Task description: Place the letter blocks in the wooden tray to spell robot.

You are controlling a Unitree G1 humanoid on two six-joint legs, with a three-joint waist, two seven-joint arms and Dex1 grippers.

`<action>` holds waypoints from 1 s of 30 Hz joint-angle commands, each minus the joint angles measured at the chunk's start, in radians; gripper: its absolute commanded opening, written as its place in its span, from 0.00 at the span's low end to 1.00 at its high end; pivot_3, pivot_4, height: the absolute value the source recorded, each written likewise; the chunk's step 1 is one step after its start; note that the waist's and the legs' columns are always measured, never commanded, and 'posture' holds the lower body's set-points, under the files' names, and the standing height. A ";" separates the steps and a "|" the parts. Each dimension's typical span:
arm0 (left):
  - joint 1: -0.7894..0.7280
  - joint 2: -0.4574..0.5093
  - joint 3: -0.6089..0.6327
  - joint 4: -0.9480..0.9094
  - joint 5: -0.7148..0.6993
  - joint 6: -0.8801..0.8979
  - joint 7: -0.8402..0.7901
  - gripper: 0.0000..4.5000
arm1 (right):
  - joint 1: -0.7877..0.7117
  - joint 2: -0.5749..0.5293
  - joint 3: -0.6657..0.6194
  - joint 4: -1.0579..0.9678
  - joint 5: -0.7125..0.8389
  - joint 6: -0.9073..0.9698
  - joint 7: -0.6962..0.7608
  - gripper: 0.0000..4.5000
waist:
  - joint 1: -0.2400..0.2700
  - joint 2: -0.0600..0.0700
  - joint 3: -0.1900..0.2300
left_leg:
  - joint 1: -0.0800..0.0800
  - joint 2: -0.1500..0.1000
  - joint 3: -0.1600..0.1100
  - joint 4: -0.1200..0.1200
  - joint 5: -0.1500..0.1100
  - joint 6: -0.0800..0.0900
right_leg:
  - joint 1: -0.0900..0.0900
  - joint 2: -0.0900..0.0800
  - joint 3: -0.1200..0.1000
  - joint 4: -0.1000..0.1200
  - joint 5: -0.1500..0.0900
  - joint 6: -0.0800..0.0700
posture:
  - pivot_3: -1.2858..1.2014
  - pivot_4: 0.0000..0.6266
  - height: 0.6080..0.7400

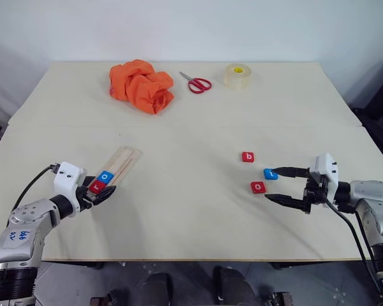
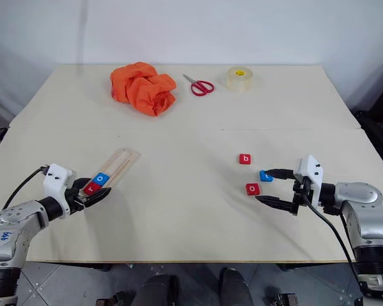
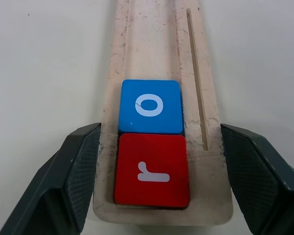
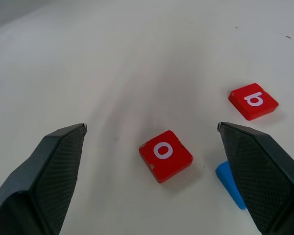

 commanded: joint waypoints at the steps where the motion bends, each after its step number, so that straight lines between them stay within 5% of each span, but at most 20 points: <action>1: 0.018 -0.019 -0.023 0.028 0.004 -0.029 -0.035 0.76 | 0.007 -0.027 -0.047 -0.027 0.026 -0.005 0.004 1.00 | 0.001 0.000 0.000 | 0.000 0.000 0.000 0.000 0.000 0.000 | 0.000 0.000 0.000 0.000 0.000 0.000 | 0.52 0.24 1.00; 10: -0.073 0.022 -0.106 0.012 0.015 -0.168 -0.214 0.76 | 0.004 -0.039 -0.062 -0.015 0.020 -0.023 0.021 1.00 | 0.006 0.000 0.000 | -0.001 0.000 0.000 0.000 0.000 0.000 | 0.000 -0.001 0.000 -0.001 0.000 0.000 | 0.52 0.24 1.00; 15: -0.184 0.056 -0.249 -0.020 0.034 -0.185 -0.371 0.76 | 0.036 -0.051 -0.068 -0.031 0.023 -0.025 0.035 1.00 | 0.009 -0.001 0.000 | -0.003 -0.003 0.002 0.000 0.000 0.000 | -0.003 0.001 0.001 0.000 0.000 0.000 | 0.52 0.24 1.00; 30: -0.388 -0.043 -0.527 0.006 0.110 -0.242 -0.561 0.76 | 0.245 -0.042 -0.165 -0.206 0.070 0.010 -0.044 1.00 | 0.025 -0.002 0.001 | -0.004 -0.003 0.008 0.004 0.000 0.000 | -0.009 0.007 0.007 0.005 0.000 0.001 | 0.52 0.24 1.00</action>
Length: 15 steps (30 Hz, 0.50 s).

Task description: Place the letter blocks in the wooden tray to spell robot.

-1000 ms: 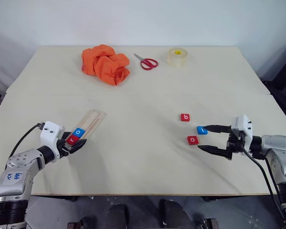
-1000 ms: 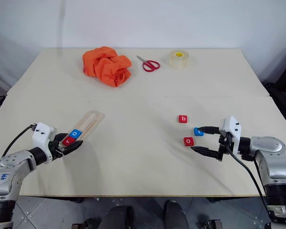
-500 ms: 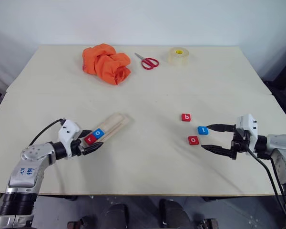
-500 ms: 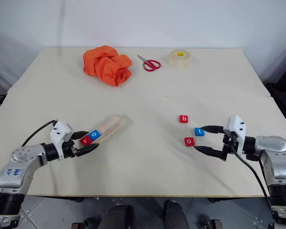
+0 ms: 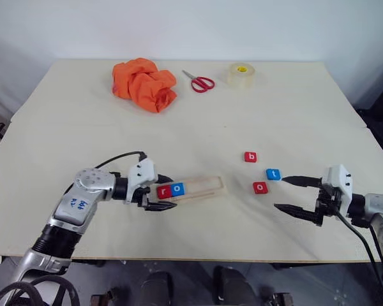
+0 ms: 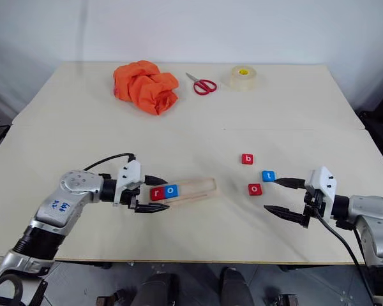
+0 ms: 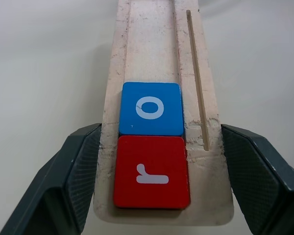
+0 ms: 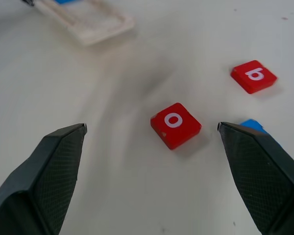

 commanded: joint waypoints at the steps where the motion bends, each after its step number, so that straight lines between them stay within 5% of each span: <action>1: -0.026 -0.024 -0.040 -0.019 0.025 -0.045 -0.032 0.76 | 0.052 -0.014 -0.054 -0.072 0.036 0.012 -0.011 1.00 | -0.001 0.000 0.000 | 0.000 0.000 0.000 0.000 0.000 0.000 | 0.000 0.000 0.000 0.000 0.000 0.000 | 0.52 0.24 1.00; 8: -0.048 -0.075 -0.079 0.009 0.080 -0.088 -0.018 0.76 | 0.102 0.001 -0.070 -0.128 0.052 0.027 -0.055 1.00 | -0.002 -0.001 0.000 | 0.000 0.000 0.001 0.002 0.000 0.000 | -0.001 0.001 0.002 0.003 0.000 0.001 | 0.52 0.24 1.00; 11: -0.044 -0.083 -0.081 0.008 0.086 -0.091 -0.017 0.98 | 0.107 -0.001 -0.067 -0.132 0.057 0.026 -0.065 1.00 | -0.002 -0.001 0.000 | 0.001 0.000 0.001 0.002 0.000 0.000 | -0.001 0.001 0.002 0.003 0.000 0.001 | 0.52 0.24 1.00; 15: -0.029 -0.083 -0.062 0.000 0.091 -0.105 -0.006 0.99 | 0.102 0.000 -0.065 -0.139 0.064 0.029 -0.079 1.00 | -0.001 -0.001 0.000 | 0.001 0.000 0.001 0.003 0.000 0.000 | -0.001 0.001 0.002 0.004 0.000 0.001 | 0.52 0.24 1.00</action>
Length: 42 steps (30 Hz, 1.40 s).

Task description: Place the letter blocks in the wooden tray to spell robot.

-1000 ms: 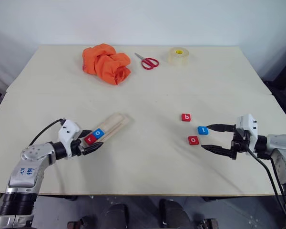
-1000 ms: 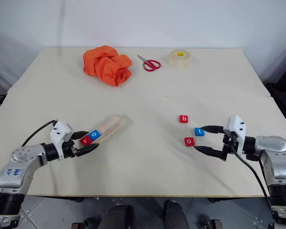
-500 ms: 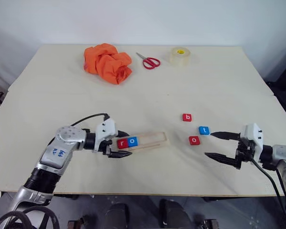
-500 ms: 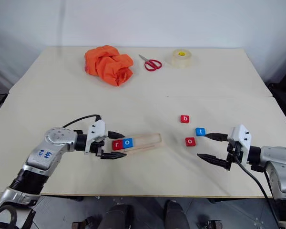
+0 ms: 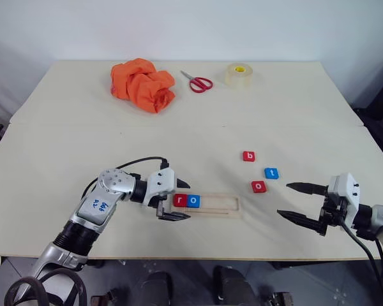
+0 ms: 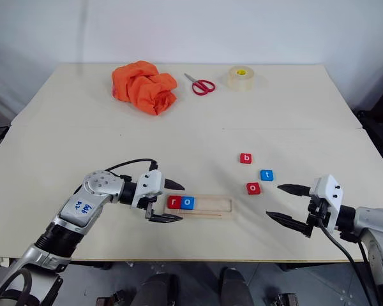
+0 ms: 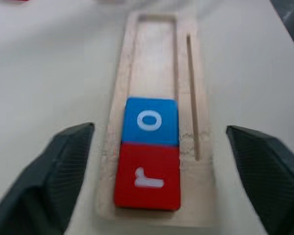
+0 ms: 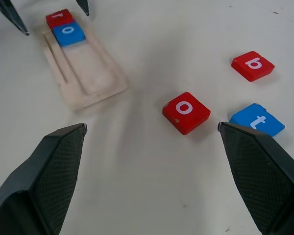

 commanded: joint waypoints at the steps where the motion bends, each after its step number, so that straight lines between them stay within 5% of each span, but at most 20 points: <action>1: 0.014 0.006 0.023 -0.023 -0.006 -0.018 0.001 0.99 | 0.001 0.000 -0.034 -0.043 0.028 0.004 -0.014 1.00 | 0.000 0.000 0.000 | 0.000 0.000 0.000 0.000 0.000 0.000 | 0.000 0.000 0.000 0.000 0.000 0.000 | 0.52 0.24 1.00; 8: 0.071 0.050 0.158 -0.042 -0.140 -0.020 -0.057 0.99 | 0.028 0.039 -0.070 -0.156 0.090 0.104 -0.145 1.00 | -0.001 0.000 0.000 | 0.000 0.001 0.000 0.000 0.000 0.000 | -0.001 0.000 0.001 0.002 0.000 0.000 | 0.52 0.24 1.00; 14: 0.133 0.060 0.328 0.048 -0.279 -0.149 -0.163 0.99 | 0.064 0.159 -0.096 -0.350 0.157 0.274 -0.433 1.00 | 0.000 0.000 0.000 | 0.000 0.002 0.000 0.001 0.000 0.000 | -0.001 0.000 0.000 0.003 -0.001 -0.001 | 0.52 0.24 1.00; 24: 0.165 0.050 0.380 0.299 -0.293 -0.390 -0.334 0.99 | 0.213 0.291 -0.046 -0.636 0.101 0.446 -0.767 1.00 | -0.001 -0.001 -0.001 | 0.000 0.003 0.001 0.000 0.000 0.000 | -0.002 0.000 0.000 0.003 -0.002 -0.004 | 0.52 0.24 1.00; 37: 0.167 0.023 0.373 0.295 -0.344 -0.375 -0.397 0.99 | 0.162 0.283 0.006 -0.621 0.081 0.475 -0.805 1.00 | -0.002 -0.002 -0.001 | 0.000 0.003 0.001 0.000 0.000 0.000 | -0.002 0.001 0.001 0.003 -0.002 -0.004 | 0.52 0.24 1.00; 42: 0.180 0.026 0.374 0.278 -0.348 -0.365 -0.393 0.99 | 0.024 0.280 0.043 -0.578 0.082 0.522 -0.837 1.00 | -0.009 -0.003 -0.001 | 0.000 0.004 0.002 0.000 0.000 0.000 | -0.002 0.001 0.001 0.003 -0.002 -0.004 | 0.52 0.24 1.00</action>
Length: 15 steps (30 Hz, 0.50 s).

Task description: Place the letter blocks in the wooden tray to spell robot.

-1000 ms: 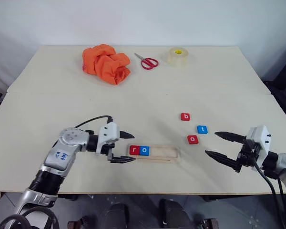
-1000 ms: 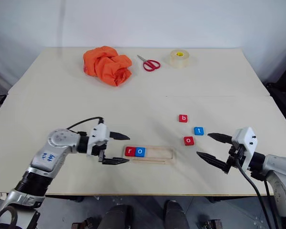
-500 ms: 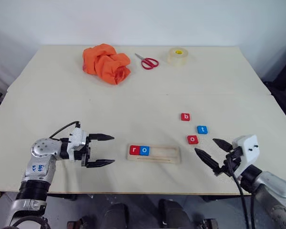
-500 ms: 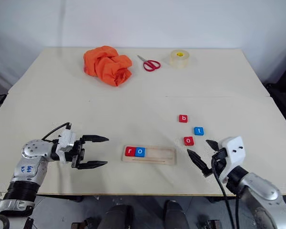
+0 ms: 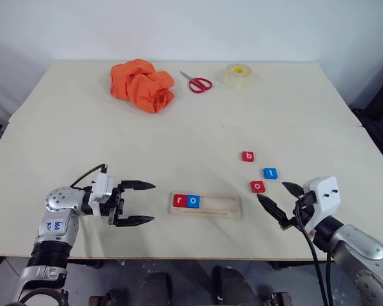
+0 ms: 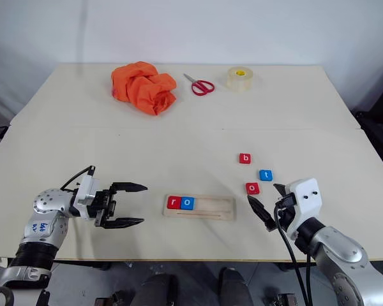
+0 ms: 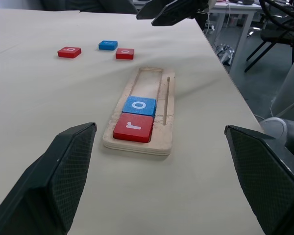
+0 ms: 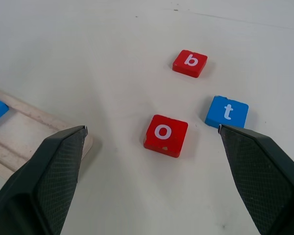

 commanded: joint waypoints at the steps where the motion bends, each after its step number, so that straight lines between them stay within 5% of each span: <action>1: 0.010 0.004 0.013 -0.047 -0.023 0.006 -0.015 0.99 | -0.117 -0.007 0.028 0.020 -0.002 0.036 -0.031 1.00 | -0.005 0.000 0.000 | 0.000 0.000 0.000 0.000 0.000 0.000 | 0.000 0.000 0.000 0.000 0.000 0.000 | 0.52 0.24 1.00; 8: 0.027 -0.026 0.010 -0.095 -0.024 0.013 0.024 0.99 | -0.424 0.058 0.178 0.260 -0.119 0.071 -0.117 1.00 | -0.007 0.000 0.000 | 0.000 0.001 0.000 -0.001 0.000 0.000 | -0.002 0.001 0.000 0.002 0.000 0.000 | 0.52 0.24 1.00; 15: 0.068 -0.031 0.021 -0.149 -0.026 0.022 0.053 0.99 | -0.576 0.177 0.269 0.499 -0.237 0.007 -0.156 1.00 | -0.014 0.000 0.000 | -0.002 0.002 0.000 -0.003 0.000 0.000 | -0.004 0.002 0.000 0.002 0.000 -0.001 | 0.52 0.24 1.00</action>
